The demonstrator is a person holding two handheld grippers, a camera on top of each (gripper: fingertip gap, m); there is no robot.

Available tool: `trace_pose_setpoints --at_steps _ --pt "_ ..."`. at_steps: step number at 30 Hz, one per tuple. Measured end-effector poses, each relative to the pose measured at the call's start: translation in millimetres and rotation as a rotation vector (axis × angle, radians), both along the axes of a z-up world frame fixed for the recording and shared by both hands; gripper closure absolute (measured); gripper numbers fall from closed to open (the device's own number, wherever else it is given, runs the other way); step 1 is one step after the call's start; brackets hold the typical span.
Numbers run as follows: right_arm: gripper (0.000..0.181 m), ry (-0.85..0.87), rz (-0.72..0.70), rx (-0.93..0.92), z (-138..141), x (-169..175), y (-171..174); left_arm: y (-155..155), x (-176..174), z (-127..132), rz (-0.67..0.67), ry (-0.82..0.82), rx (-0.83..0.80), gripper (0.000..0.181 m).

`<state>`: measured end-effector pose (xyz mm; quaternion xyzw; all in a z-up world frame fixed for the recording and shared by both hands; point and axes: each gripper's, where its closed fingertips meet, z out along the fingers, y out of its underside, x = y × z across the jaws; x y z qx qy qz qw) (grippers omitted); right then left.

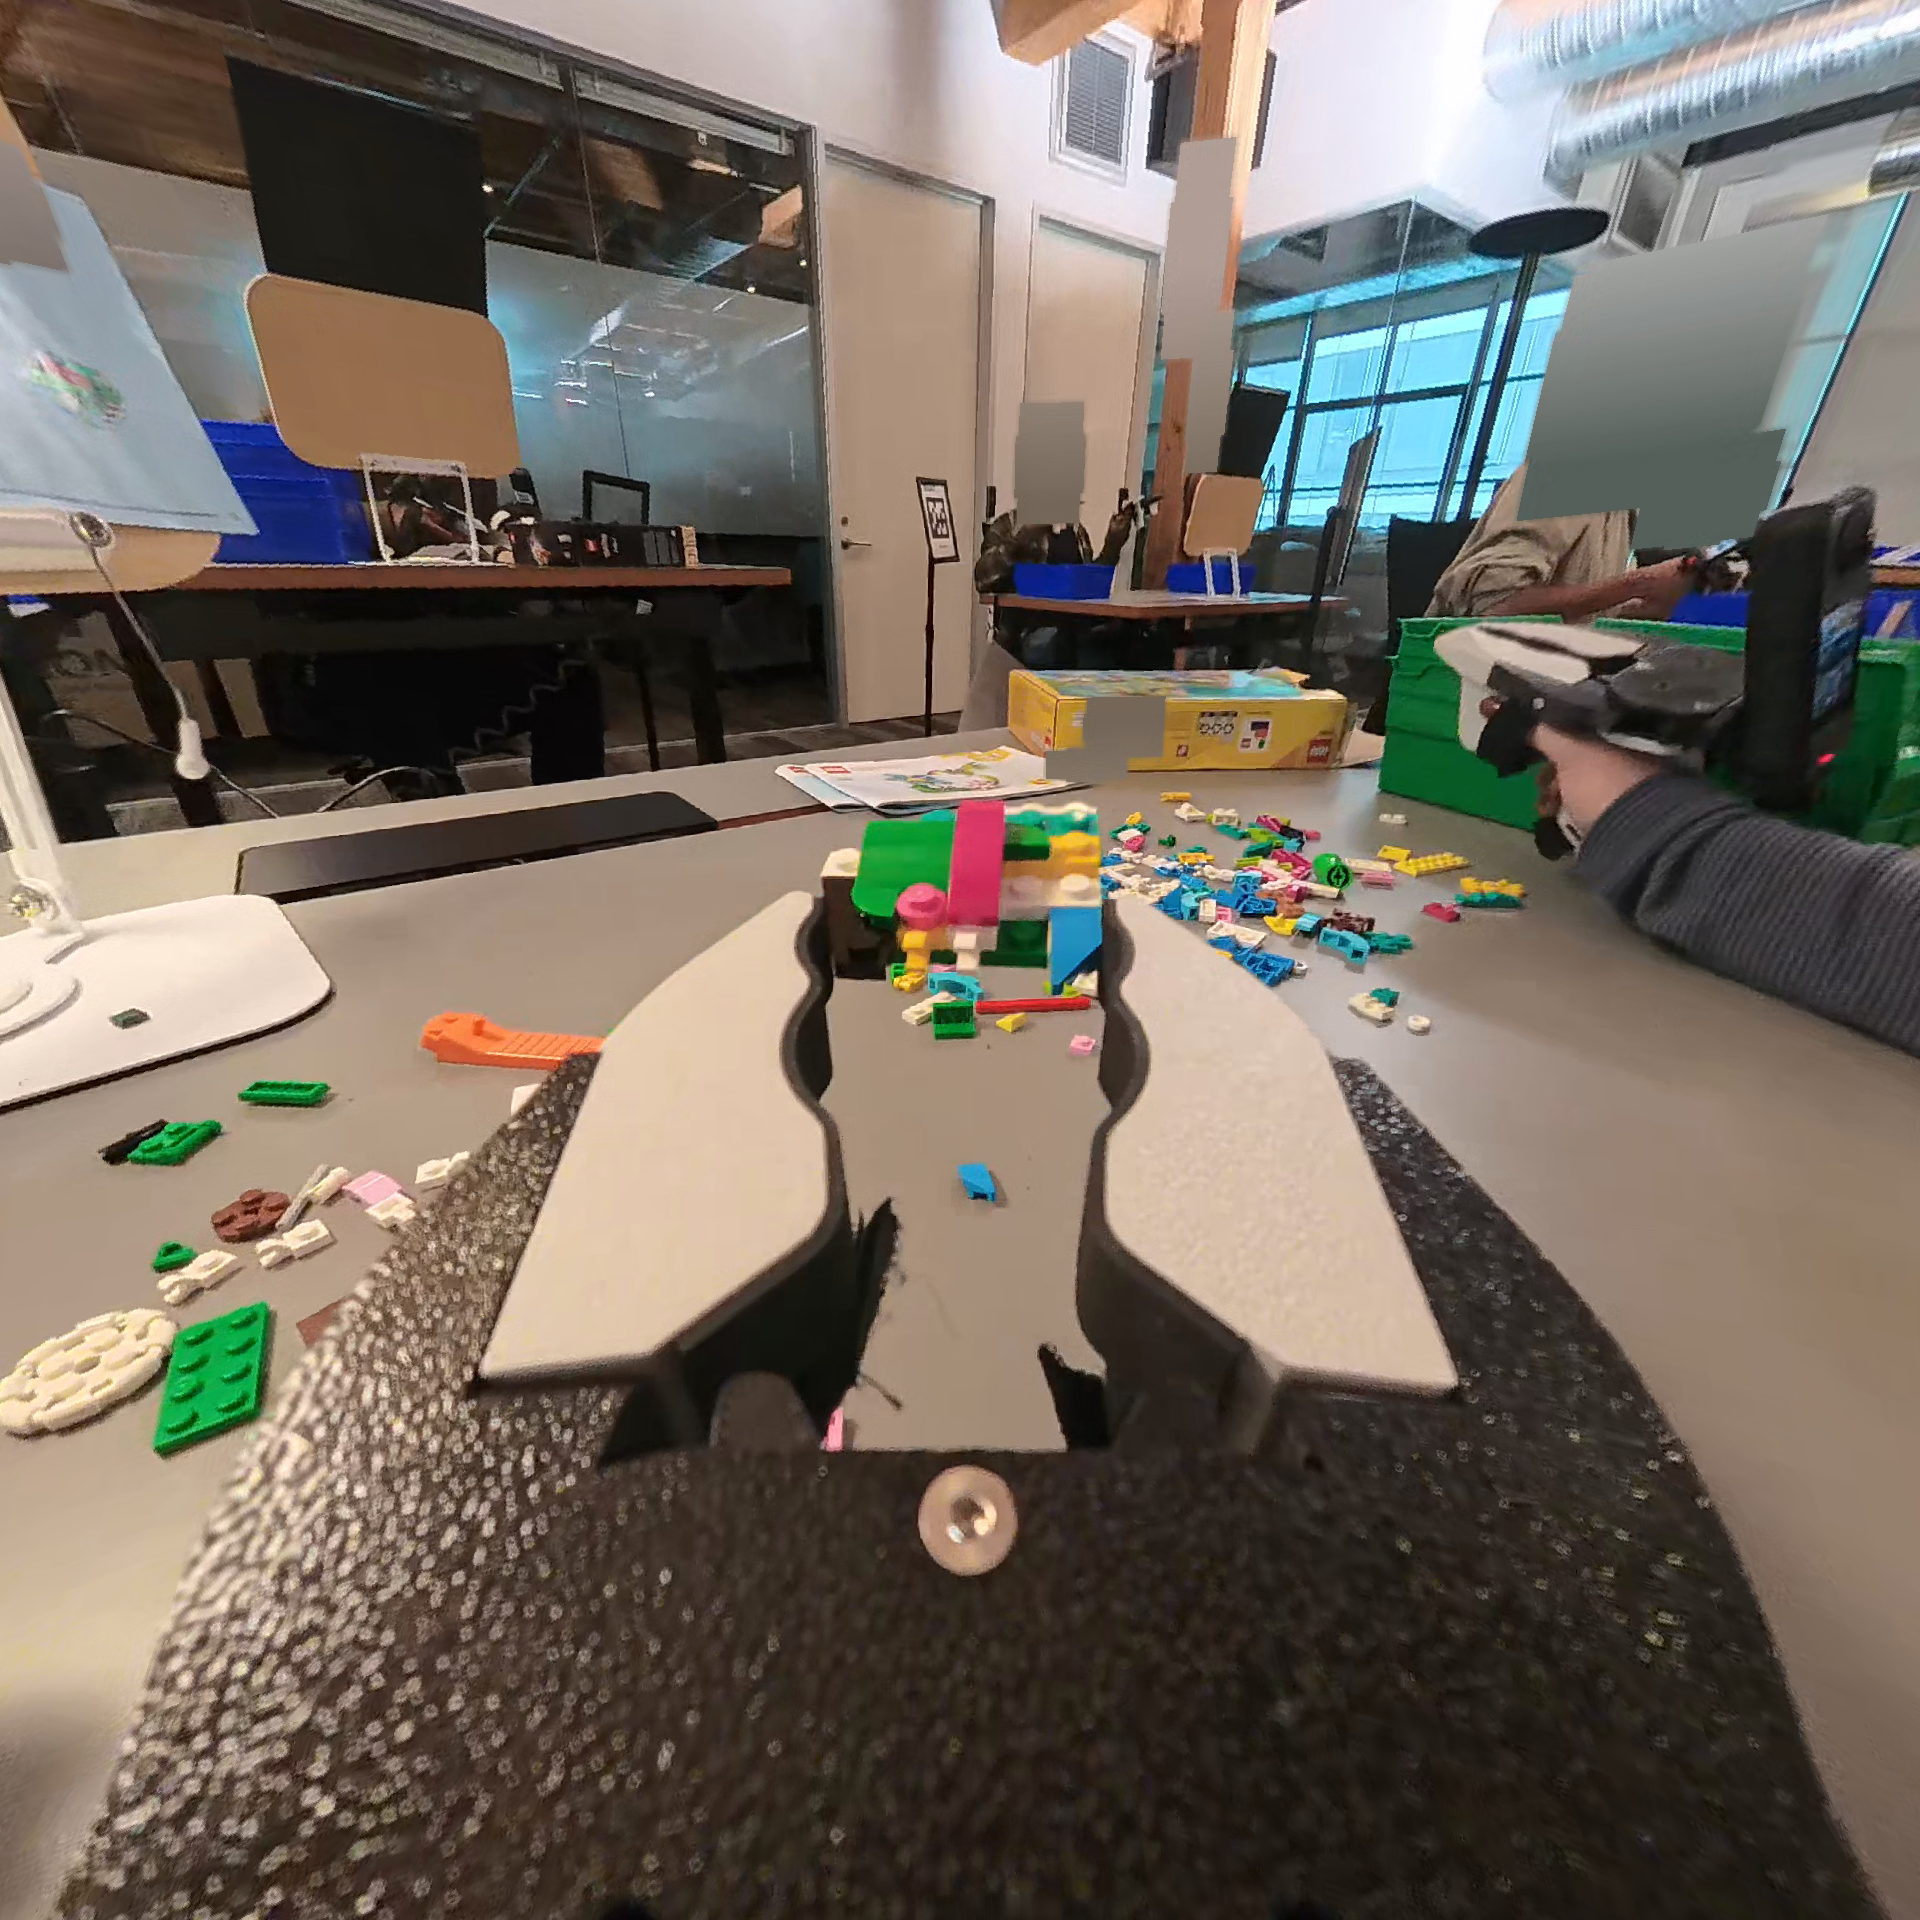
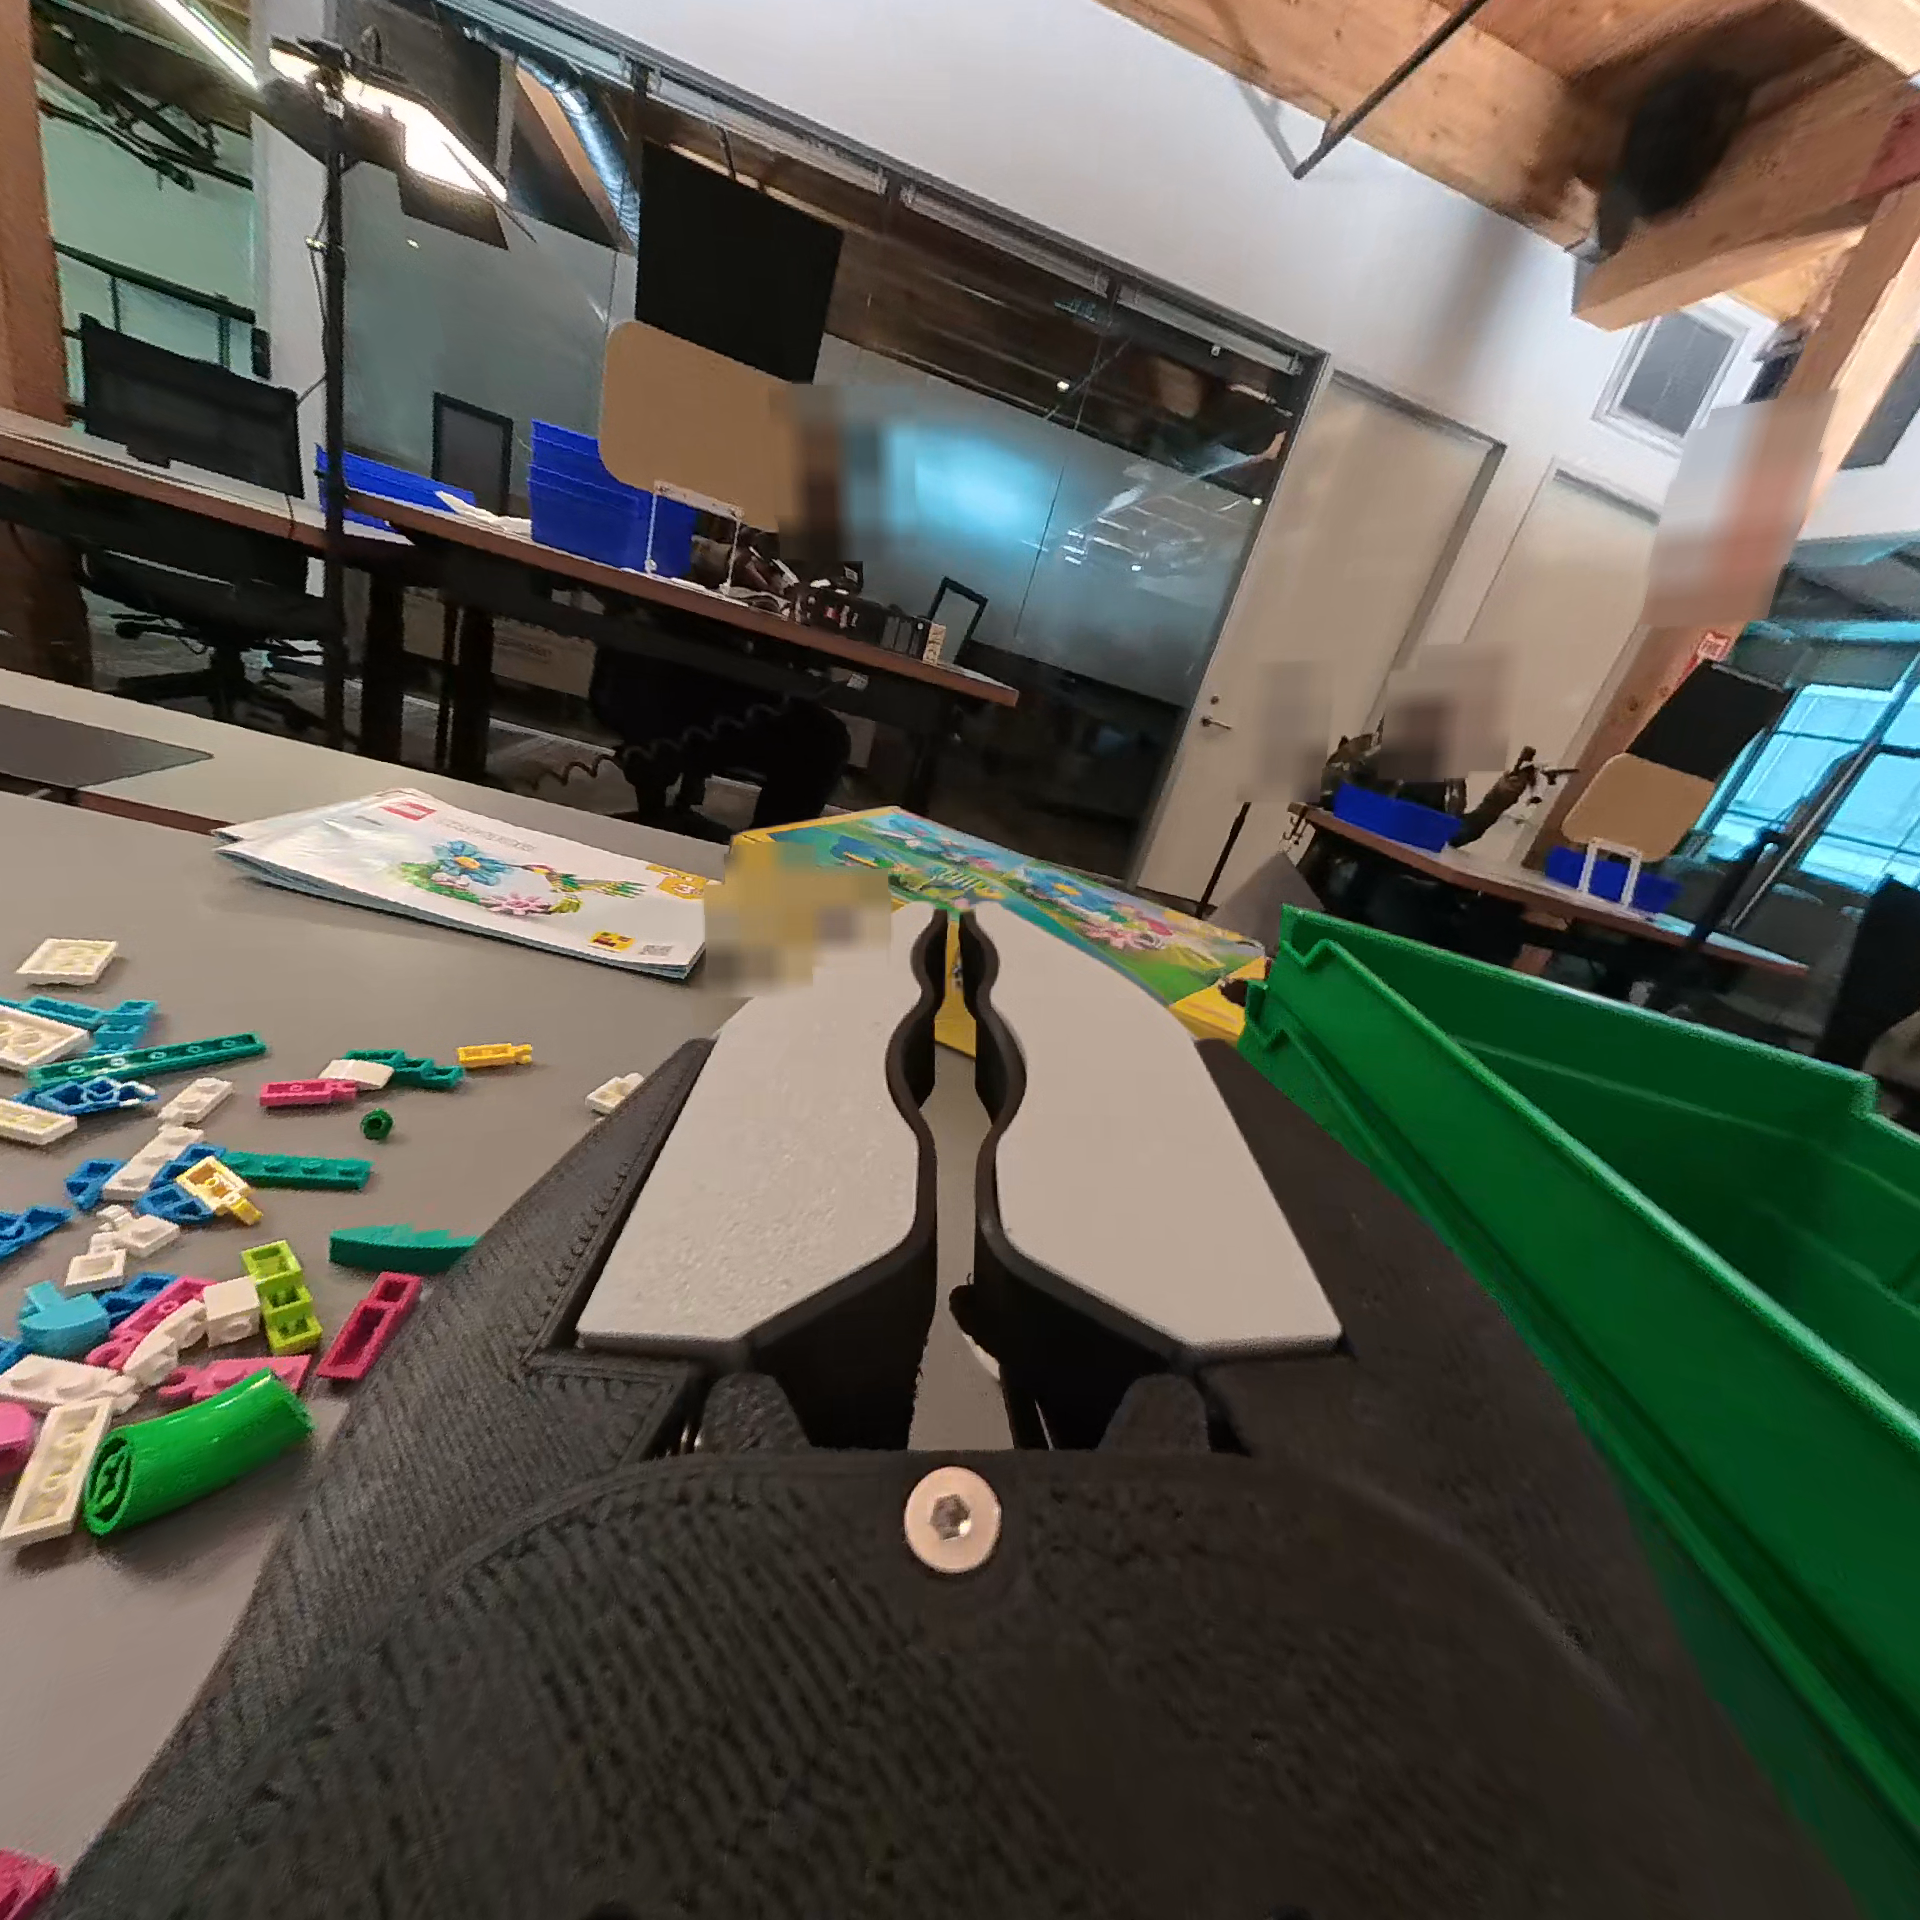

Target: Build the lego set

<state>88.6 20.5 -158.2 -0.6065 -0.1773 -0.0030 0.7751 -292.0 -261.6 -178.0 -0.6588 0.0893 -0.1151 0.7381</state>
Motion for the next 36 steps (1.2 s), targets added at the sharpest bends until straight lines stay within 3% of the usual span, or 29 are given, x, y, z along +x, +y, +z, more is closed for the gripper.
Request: trace_pose_setpoints --at_steps 23,36 --pt "0.181 -0.150 0.088 0.077 -9.0 -26.2 -4.0 5.6 11.6 -9.7 -0.012 0.101 -0.055 0.132" --pt "0.181 -0.232 0.116 0.096 -12.1 -39.4 -7.8 4.8 10.4 -8.3 -0.019 0.081 -0.050 0.132"
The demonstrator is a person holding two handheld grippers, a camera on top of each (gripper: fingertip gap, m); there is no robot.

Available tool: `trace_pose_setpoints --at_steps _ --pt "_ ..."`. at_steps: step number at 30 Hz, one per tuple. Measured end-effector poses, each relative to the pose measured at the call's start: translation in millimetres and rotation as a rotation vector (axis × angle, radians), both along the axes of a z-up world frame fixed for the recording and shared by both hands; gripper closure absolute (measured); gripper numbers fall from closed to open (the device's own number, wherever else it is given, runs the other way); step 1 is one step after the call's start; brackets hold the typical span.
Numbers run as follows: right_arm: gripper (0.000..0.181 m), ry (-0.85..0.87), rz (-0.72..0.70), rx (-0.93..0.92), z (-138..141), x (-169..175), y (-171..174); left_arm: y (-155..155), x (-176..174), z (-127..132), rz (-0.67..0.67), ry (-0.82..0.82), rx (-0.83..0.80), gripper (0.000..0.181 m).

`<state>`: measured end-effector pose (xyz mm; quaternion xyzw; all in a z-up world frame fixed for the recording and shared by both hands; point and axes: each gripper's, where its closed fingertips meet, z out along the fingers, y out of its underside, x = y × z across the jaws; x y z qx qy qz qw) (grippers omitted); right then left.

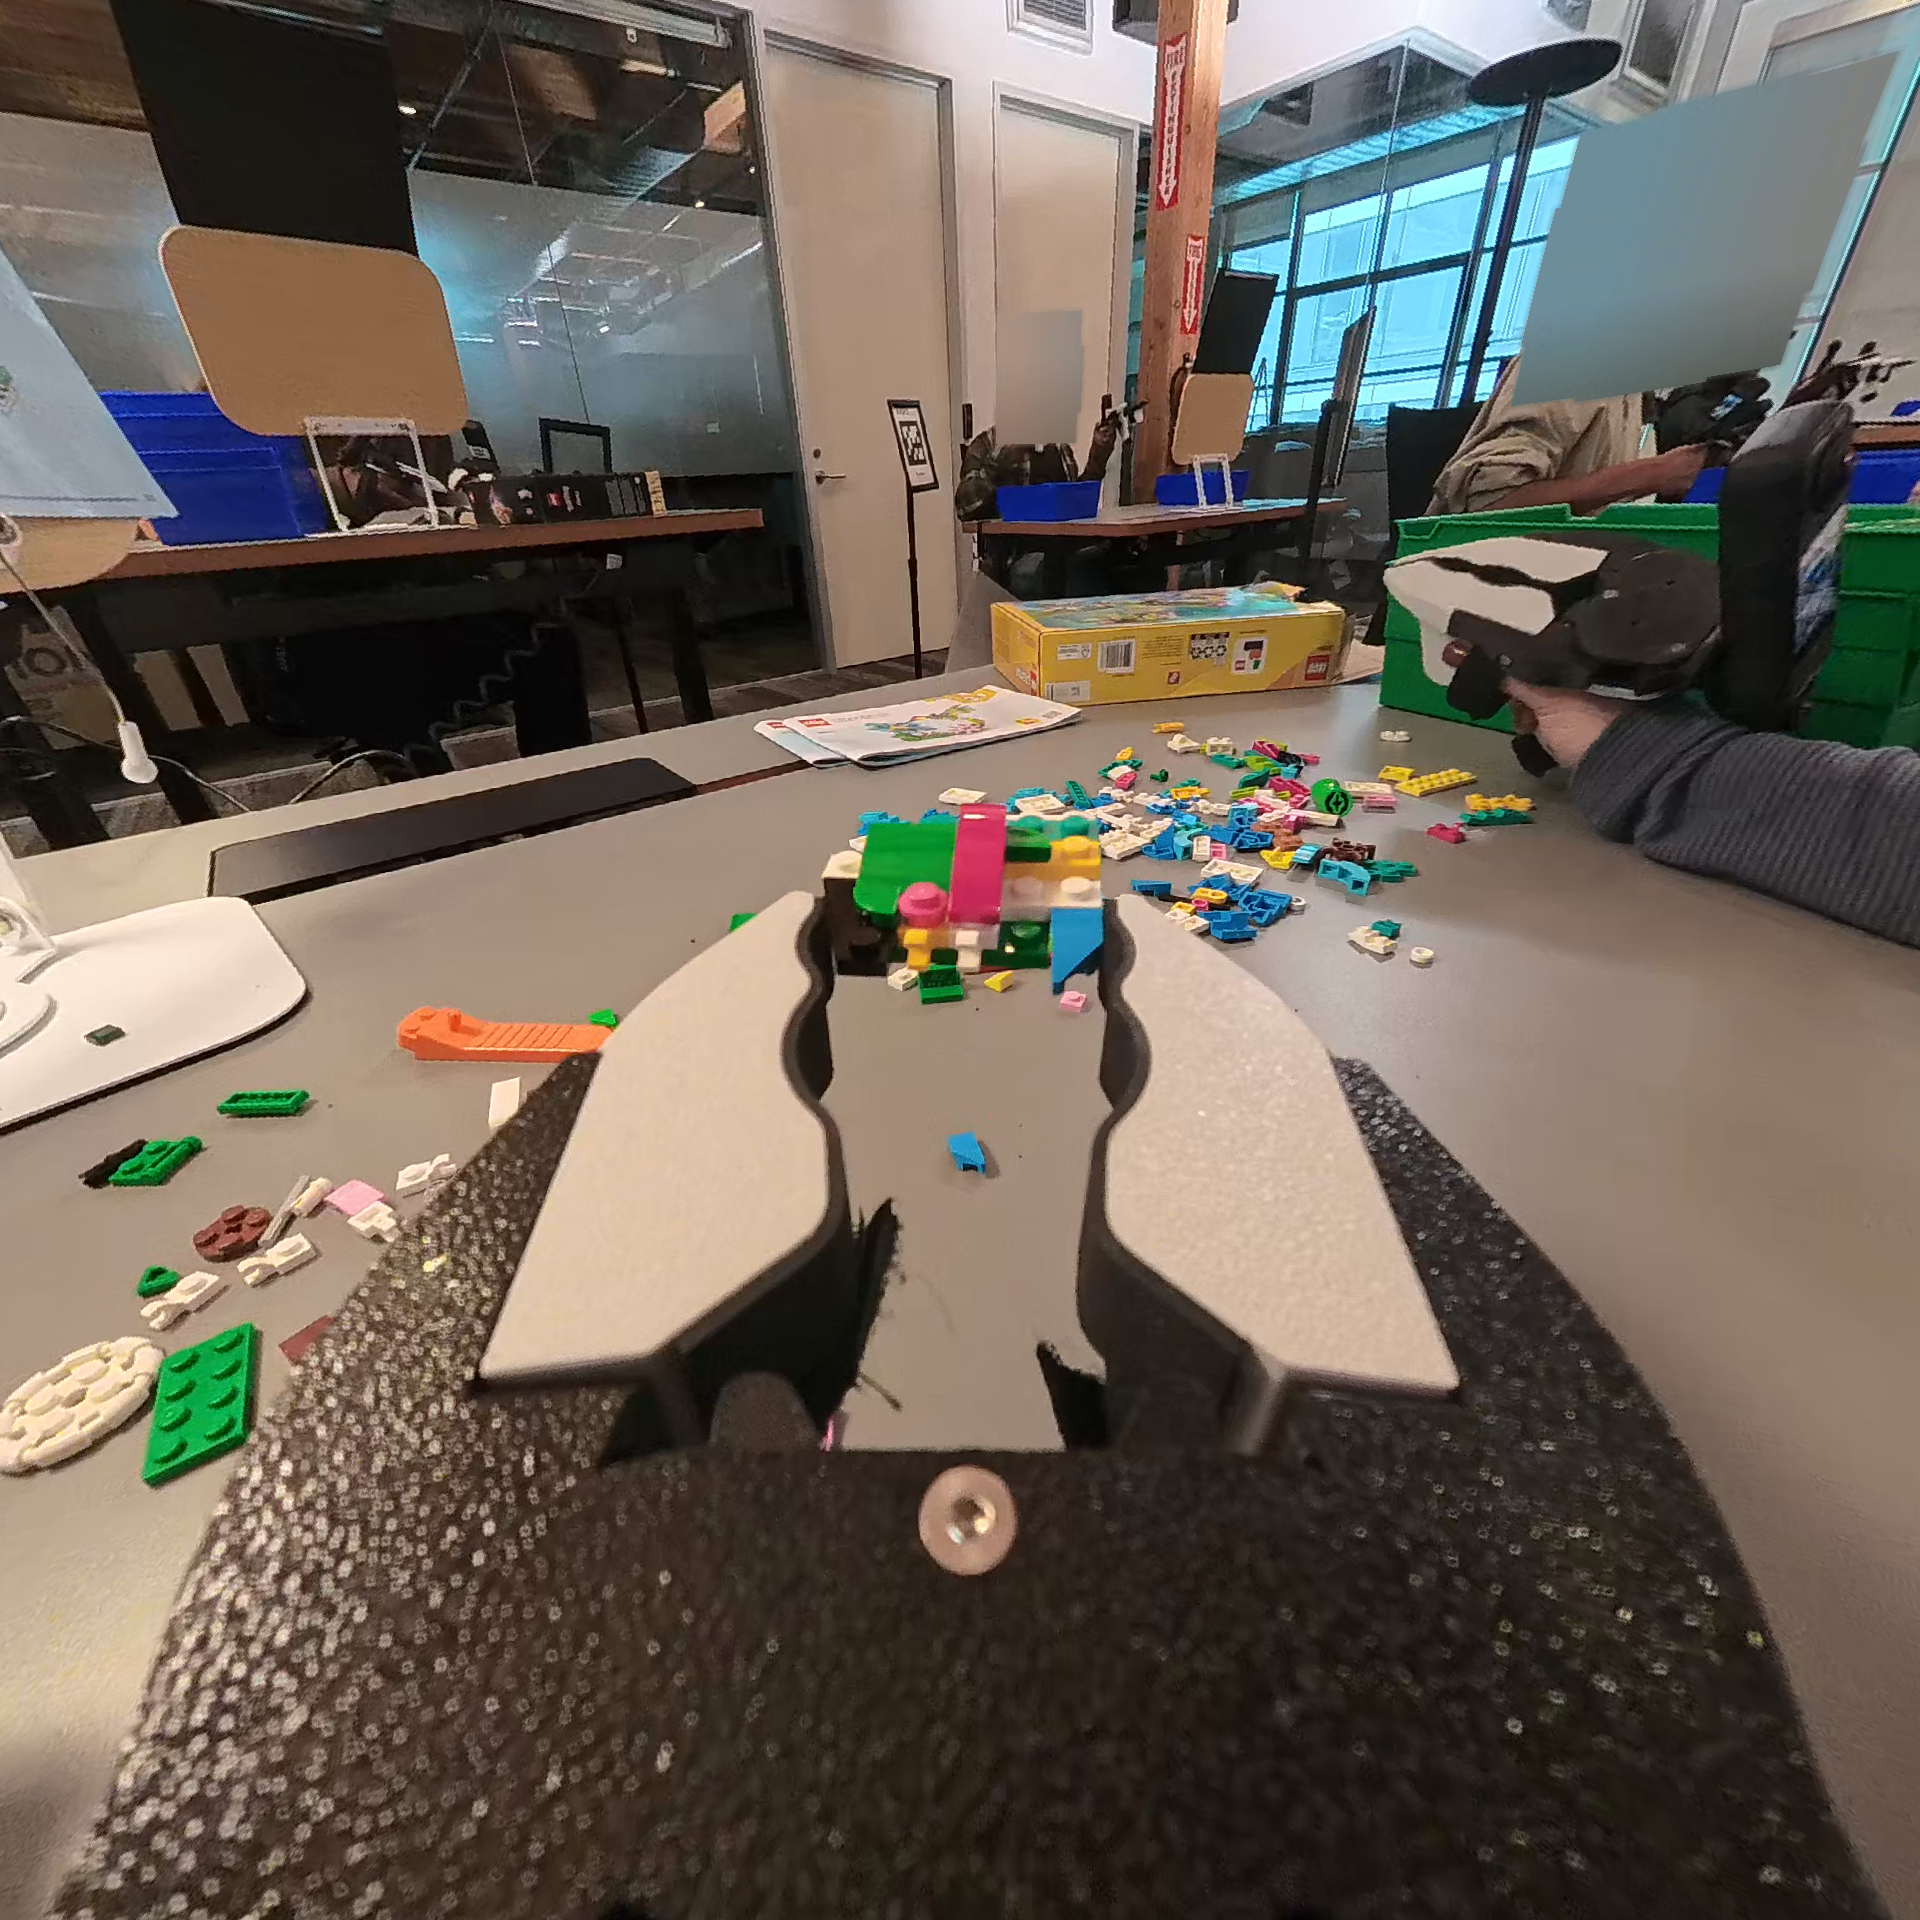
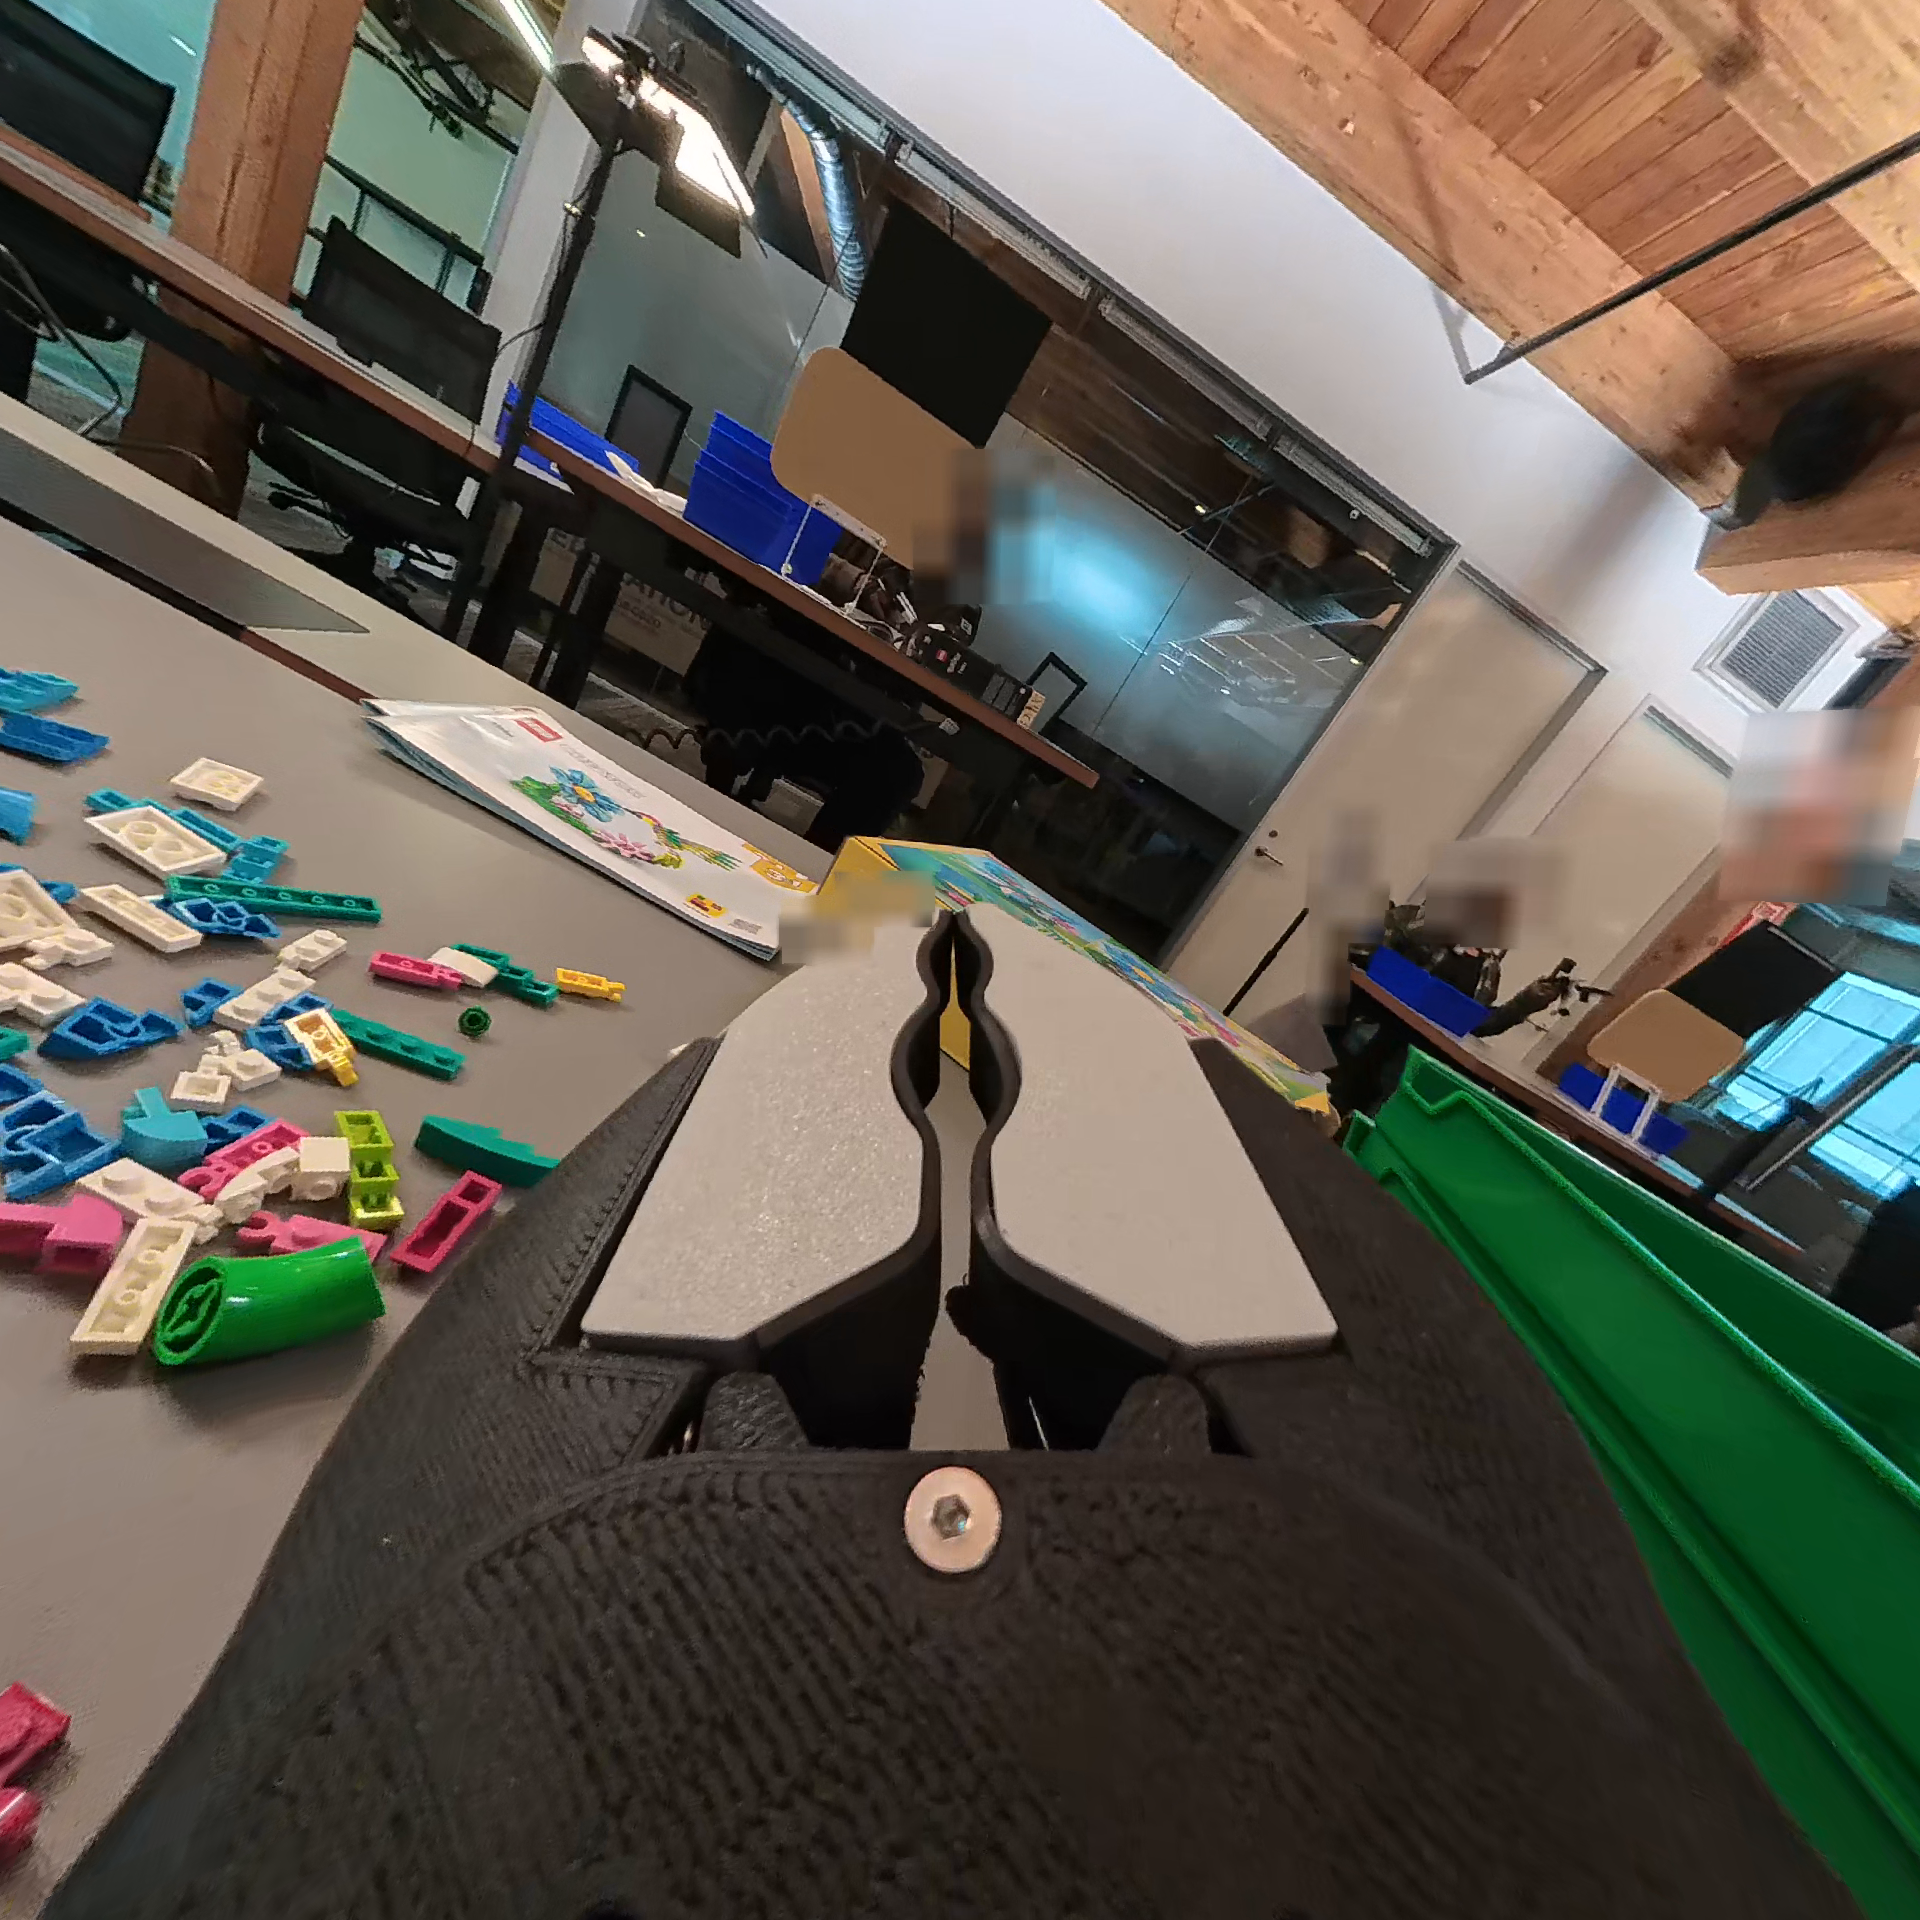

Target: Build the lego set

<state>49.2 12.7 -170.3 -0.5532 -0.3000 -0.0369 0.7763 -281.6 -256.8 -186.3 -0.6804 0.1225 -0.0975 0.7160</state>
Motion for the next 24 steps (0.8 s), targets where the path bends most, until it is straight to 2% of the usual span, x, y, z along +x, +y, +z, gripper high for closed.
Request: trace_pose_setpoints --at_steps 8,17,24 --pt "0.181 0.041 -0.004 -0.020 -0.5 5.4 1.9 0.0 2.7 -1.1 -0.010 0.015 -0.004 0.132" --pt "0.181 -0.027 0.010 -0.005 -3.0 -4.0 -1.0 -0.3 3.1 -0.6 -0.018 0.008 -0.001 0.132" --pt "0.181 0.012 -0.018 0.030 4.5 3.9 -2.8 -0.3 7.5 -2.6 -0.046 0.020 -0.013 0.132"
